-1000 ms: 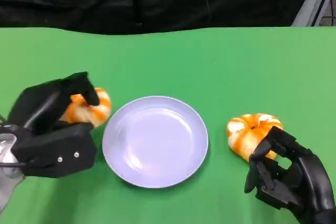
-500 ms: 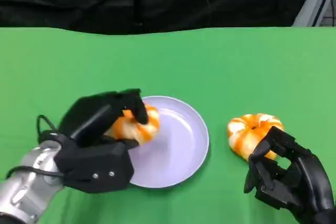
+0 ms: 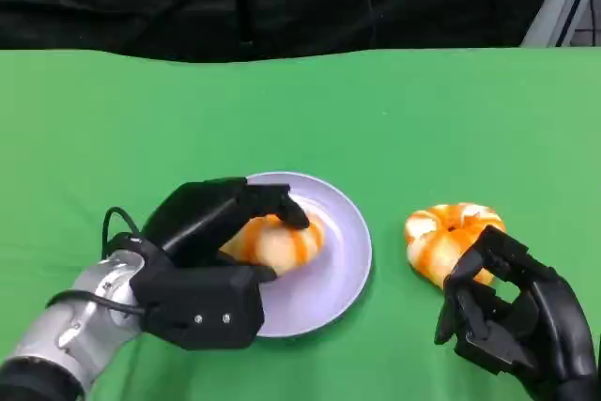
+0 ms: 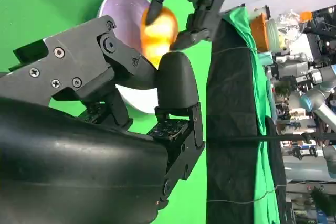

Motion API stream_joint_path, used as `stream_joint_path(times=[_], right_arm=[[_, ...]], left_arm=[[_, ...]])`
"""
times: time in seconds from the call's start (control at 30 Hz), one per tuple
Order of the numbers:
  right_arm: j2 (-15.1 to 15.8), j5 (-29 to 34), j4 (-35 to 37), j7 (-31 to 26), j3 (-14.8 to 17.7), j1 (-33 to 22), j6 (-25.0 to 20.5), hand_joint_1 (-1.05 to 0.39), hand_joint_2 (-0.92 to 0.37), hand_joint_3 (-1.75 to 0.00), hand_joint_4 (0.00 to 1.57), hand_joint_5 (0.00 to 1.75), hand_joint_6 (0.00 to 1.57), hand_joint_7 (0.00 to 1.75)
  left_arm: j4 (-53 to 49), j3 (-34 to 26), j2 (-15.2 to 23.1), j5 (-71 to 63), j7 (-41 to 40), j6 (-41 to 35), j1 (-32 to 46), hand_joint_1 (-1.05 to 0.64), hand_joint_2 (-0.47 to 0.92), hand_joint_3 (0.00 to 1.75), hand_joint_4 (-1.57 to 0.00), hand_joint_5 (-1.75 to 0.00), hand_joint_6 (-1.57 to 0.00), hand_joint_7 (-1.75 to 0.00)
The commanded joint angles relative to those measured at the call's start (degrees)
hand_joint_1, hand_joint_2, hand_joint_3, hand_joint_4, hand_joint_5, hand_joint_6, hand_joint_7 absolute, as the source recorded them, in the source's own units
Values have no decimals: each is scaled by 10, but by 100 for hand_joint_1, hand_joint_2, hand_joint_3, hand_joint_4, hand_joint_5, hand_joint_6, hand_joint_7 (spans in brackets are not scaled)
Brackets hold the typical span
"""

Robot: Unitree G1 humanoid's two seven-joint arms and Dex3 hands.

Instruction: Grasp the bread from the table and place it into the plate.

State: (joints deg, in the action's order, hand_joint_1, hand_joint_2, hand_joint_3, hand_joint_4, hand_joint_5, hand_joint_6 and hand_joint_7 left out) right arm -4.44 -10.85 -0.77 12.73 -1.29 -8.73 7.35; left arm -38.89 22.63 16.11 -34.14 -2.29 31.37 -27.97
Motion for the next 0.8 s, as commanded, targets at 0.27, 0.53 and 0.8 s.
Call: stream_joint_path(times=[0.27,0.53,0.8], right_arm=[[6,-1,3,3,2,-1,15,-12,-65,-105,82,175,63,167],[7,-1,4,2,3,-2,16,-13,-65,-105,82,175,63,166],[7,-3,5,5,3,1,17,-12,-66,-106,82,175,62,166]], left_arm=[[59,11,36,-15,57,-55,19,-105,92,64,0,0,-20,0],[110,-30,38,64,93,-50,57,-100,92,57,0,0,-21,-2],[195,-119,31,296,217,-81,123,-1,92,44,-84,-24,-79,-13]])
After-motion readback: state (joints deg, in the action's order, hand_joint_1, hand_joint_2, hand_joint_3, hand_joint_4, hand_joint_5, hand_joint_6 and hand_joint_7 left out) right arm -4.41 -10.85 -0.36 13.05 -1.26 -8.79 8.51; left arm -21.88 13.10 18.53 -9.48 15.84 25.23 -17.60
